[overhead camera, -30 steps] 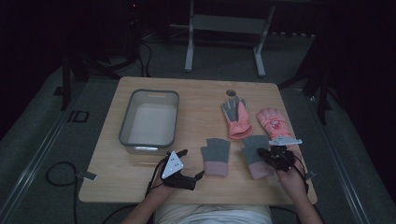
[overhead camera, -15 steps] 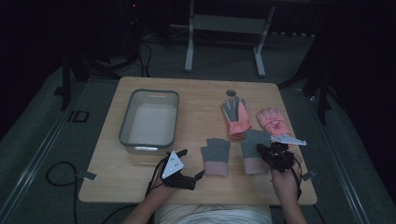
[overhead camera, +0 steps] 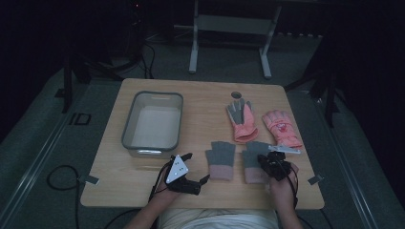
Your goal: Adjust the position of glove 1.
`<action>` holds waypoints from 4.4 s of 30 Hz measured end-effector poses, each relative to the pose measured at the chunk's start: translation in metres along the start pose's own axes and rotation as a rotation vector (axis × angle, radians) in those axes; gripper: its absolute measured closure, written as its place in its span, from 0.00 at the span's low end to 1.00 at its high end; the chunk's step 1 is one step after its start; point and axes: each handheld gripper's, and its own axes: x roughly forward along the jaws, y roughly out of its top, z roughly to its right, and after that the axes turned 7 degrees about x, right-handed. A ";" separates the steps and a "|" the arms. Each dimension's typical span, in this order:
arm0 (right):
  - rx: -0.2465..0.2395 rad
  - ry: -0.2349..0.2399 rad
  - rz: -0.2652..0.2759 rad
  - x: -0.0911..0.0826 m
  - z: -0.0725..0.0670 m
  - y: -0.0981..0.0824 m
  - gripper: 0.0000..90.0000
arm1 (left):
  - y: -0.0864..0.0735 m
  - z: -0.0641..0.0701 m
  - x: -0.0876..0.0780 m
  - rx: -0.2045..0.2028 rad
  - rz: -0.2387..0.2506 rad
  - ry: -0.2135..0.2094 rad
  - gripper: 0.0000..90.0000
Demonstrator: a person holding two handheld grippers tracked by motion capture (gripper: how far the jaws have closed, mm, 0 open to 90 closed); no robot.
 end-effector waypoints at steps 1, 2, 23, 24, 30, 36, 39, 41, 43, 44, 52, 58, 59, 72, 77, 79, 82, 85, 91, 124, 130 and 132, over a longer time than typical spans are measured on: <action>-0.002 -0.005 -0.008 0.003 0.000 -0.002 0.97 | 0.000 0.000 0.000 0.000 0.000 0.000 0.01; -0.002 -0.005 -0.013 0.006 0.000 -0.004 0.97 | 0.000 0.000 0.000 -0.001 0.000 0.000 0.01; -0.197 0.076 -0.032 0.015 0.018 0.004 0.76 | 0.000 0.000 0.000 0.006 0.003 -0.007 0.01; -0.217 0.109 -0.026 0.014 0.021 0.006 0.76 | 0.000 0.001 0.000 0.006 0.003 -0.007 0.01; -0.396 0.213 -0.018 0.009 0.030 0.007 0.72 | 0.000 0.000 0.001 0.000 0.005 -0.001 0.01; -0.413 0.221 -0.058 0.019 0.029 0.004 0.73 | 0.000 0.000 0.000 -0.002 0.007 0.002 0.01; -0.422 0.194 -0.067 0.023 0.029 0.002 0.72 | 0.000 0.000 0.000 -0.002 0.008 0.002 0.01; -0.435 0.181 -0.081 0.027 0.029 -0.001 0.70 | 0.000 0.000 0.000 -0.003 0.009 0.002 0.01; -0.433 0.181 -0.082 0.029 0.030 -0.003 0.70 | 0.000 0.000 0.000 -0.003 0.009 0.001 0.01; -0.426 0.186 -0.087 0.030 0.031 -0.003 0.70 | 0.000 0.000 0.000 -0.003 0.010 0.001 0.01; -0.397 0.203 -0.068 0.031 0.032 -0.007 0.87 | 0.000 0.000 0.000 -0.002 0.008 -0.001 0.01; -0.357 0.181 -0.066 0.030 0.028 -0.007 0.96 | 0.000 -0.001 0.000 -0.013 0.006 -0.002 0.01; -0.341 0.178 -0.066 0.029 0.028 -0.006 0.96 | 0.000 -0.001 0.000 -0.013 0.006 -0.002 0.01; -0.320 0.215 0.079 -0.024 -0.006 0.043 0.97 | 0.000 0.000 0.000 -0.013 0.002 -0.007 0.01; -0.353 0.257 0.112 -0.037 -0.025 0.059 0.97 | 0.000 0.000 0.000 -0.002 0.004 -0.008 0.01; -0.351 0.272 0.111 -0.038 -0.032 0.064 0.97 | 0.000 0.001 0.000 -0.001 0.005 -0.006 0.01; -0.353 0.291 0.115 -0.037 -0.044 0.069 0.97 | 0.000 0.001 0.000 0.006 0.006 -0.004 0.01; -0.356 0.316 0.113 -0.034 -0.058 0.071 0.97 | 0.000 0.001 0.000 0.004 0.006 -0.004 0.01; -0.333 0.355 0.078 -0.017 -0.078 0.065 0.97 | 0.000 0.002 0.000 0.016 0.003 0.003 0.01; -0.288 0.298 -0.106 0.059 -0.082 0.023 0.96 | 0.003 0.006 0.006 0.089 -0.038 0.021 0.01; -0.286 0.291 -0.108 0.063 -0.081 0.018 0.96 | 0.005 0.007 0.009 0.072 -0.109 0.015 0.03; -0.287 0.290 -0.104 0.063 -0.081 0.017 0.95 | 0.007 0.008 0.010 0.078 -0.141 0.024 0.04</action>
